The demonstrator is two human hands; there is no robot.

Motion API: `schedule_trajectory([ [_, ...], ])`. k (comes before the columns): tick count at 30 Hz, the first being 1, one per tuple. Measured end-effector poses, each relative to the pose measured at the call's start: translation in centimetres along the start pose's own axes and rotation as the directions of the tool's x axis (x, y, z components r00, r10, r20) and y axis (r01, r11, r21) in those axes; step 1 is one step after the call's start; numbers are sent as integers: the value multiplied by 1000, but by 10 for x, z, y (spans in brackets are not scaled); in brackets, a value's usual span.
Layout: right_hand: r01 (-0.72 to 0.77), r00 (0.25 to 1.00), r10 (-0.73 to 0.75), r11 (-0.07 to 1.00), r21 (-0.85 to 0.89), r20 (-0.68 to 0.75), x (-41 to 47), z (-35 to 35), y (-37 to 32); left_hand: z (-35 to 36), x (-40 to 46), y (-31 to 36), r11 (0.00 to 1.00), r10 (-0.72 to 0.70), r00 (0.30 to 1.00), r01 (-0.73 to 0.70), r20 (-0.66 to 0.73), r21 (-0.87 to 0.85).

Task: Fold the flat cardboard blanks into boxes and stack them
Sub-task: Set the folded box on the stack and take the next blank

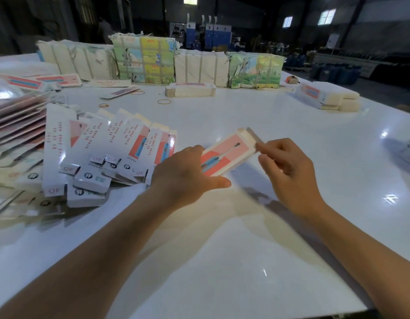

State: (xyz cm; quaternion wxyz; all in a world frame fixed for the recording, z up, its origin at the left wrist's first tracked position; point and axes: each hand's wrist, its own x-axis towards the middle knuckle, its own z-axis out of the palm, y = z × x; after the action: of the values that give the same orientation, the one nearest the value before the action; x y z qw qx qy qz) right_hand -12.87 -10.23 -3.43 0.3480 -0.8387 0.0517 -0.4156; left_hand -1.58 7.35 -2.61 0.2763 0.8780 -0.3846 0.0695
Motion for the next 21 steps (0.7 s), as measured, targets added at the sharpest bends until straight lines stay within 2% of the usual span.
schedule_trajectory([
  [2, -18, 999, 17, 1000, 21, 44, -1, 3, -3, 2, 0, 2, 1000, -12, 1000, 12, -9, 26],
  [6, -187, 982, 178, 949, 255, 58, 2, 3, -6, 3, -1, 4, 998, -26, 1000, 27, -13, 57],
  [9, -277, 961, 266, 892, 357, 82, 5, 2, -5, 5, -3, 7, 986, 11, 1000, -9, -15, 165],
  [13, -359, 927, 322, 912, 201, 193, 5, 6, 4, 8, -3, 13, 944, 68, 997, -57, -24, 326],
  [19, -252, 952, 238, 966, 53, 191, 3, 8, 3, 9, -6, 16, 939, 71, 997, -70, 9, 337],
  [21, -255, 947, 234, 964, 72, 218, 4, 7, 1, 8, -7, 16, 940, 77, 997, -82, 27, 330],
])
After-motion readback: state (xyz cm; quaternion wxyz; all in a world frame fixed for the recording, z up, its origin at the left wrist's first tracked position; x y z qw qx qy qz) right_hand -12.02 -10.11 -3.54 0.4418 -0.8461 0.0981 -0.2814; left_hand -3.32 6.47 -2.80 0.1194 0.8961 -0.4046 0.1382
